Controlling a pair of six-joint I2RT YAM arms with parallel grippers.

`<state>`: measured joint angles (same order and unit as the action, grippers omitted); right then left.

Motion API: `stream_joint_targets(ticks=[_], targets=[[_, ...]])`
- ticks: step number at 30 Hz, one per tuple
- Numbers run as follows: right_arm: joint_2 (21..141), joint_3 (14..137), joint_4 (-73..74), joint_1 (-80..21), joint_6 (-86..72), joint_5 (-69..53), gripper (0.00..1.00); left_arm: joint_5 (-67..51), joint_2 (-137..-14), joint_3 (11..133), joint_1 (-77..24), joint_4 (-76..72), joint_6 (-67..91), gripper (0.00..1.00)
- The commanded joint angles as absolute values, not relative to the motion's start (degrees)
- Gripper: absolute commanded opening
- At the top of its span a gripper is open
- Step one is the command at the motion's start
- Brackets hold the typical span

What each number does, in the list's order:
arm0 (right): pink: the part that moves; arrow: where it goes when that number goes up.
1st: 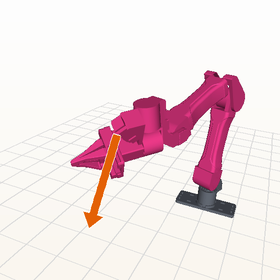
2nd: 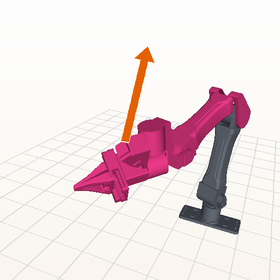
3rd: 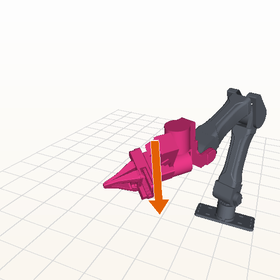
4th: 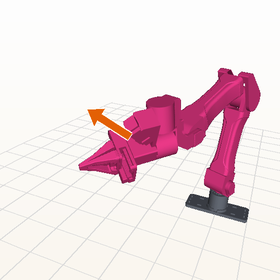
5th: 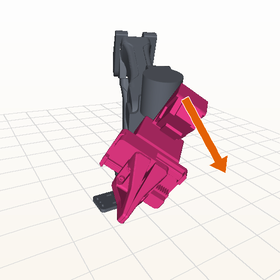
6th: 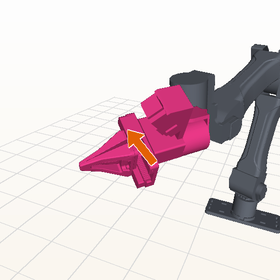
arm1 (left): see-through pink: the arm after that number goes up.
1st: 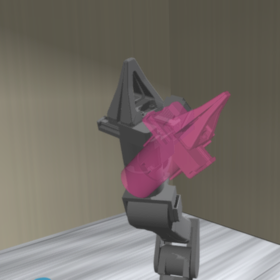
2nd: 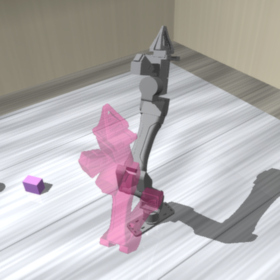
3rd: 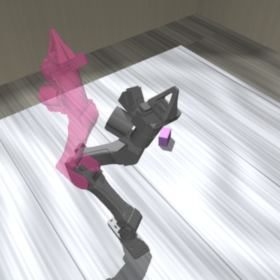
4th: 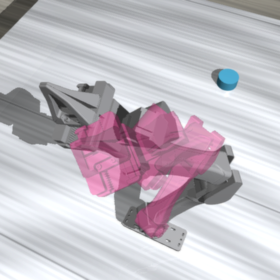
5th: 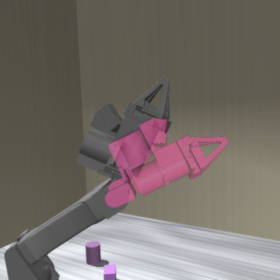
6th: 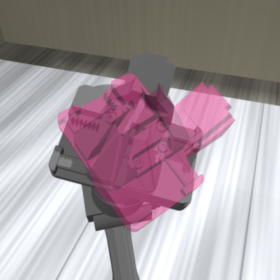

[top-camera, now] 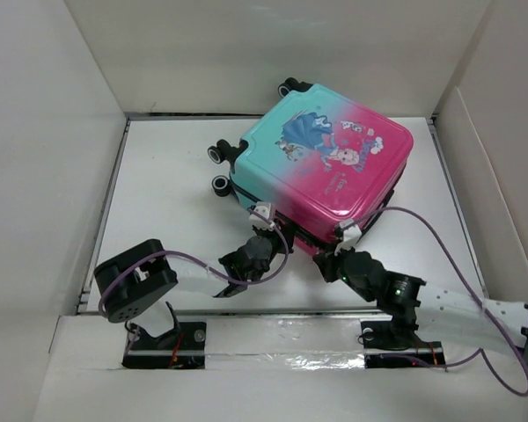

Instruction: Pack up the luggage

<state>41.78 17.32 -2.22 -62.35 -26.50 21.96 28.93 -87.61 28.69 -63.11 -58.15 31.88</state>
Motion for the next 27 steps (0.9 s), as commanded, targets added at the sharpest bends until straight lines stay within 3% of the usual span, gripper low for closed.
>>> stream_joint_targets(ticks=[1, 4, 5, 7, 8, 11, 16, 18, 22, 27], targets=[[52.9, 28.2, -8.8, -73.3, -29.6, 23.8, 0.0, 18.7, -90.4, 34.3, -65.0, -64.4, 34.1, 0.0], [58.3, 30.1, -14.1, -74.3, -30.3, 33.2, 0.0, 21.9, -85.2, 30.7, -63.3, -61.4, 33.9, 0.0], [60.3, 29.4, -16.2, -74.3, -30.5, 34.3, 0.0, 21.4, -83.0, 29.3, -61.8, -58.7, 34.4, 0.05], [61.0, 27.9, -19.2, -71.1, -30.9, 33.4, 0.0, 21.6, -74.7, 25.5, -56.0, -54.5, 37.2, 0.21], [60.9, 27.0, -20.3, -70.3, -31.0, 32.9, 0.0, 21.5, -71.2, 24.4, -53.6, -49.2, 38.7, 0.41], [58.4, 24.9, -22.2, -68.5, -30.8, 31.6, 0.0, 21.3, -57.4, 23.2, -42.7, -42.2, 43.7, 0.65], [53.9, 24.6, -19.0, -67.9, -28.8, 30.9, 0.0, 9.7, -60.2, 37.7, -21.4, -31.7, 44.5, 0.71], [52.2, 24.3, -17.5, -67.2, -27.5, 29.9, 0.0, -1.5, -66.0, 41.6, -11.4, -28.7, 46.3, 0.71], [48.3, 22.9, -16.3, -66.7, -26.4, 28.0, 0.0, -16.6, -75.7, 49.7, -4.9, -29.1, 50.2, 0.73], [44.8, 21.4, -15.6, -66.7, -25.2, 25.3, 0.0, -21.9, -86.4, 58.3, -4.9, -26.5, 49.4, 0.81]])
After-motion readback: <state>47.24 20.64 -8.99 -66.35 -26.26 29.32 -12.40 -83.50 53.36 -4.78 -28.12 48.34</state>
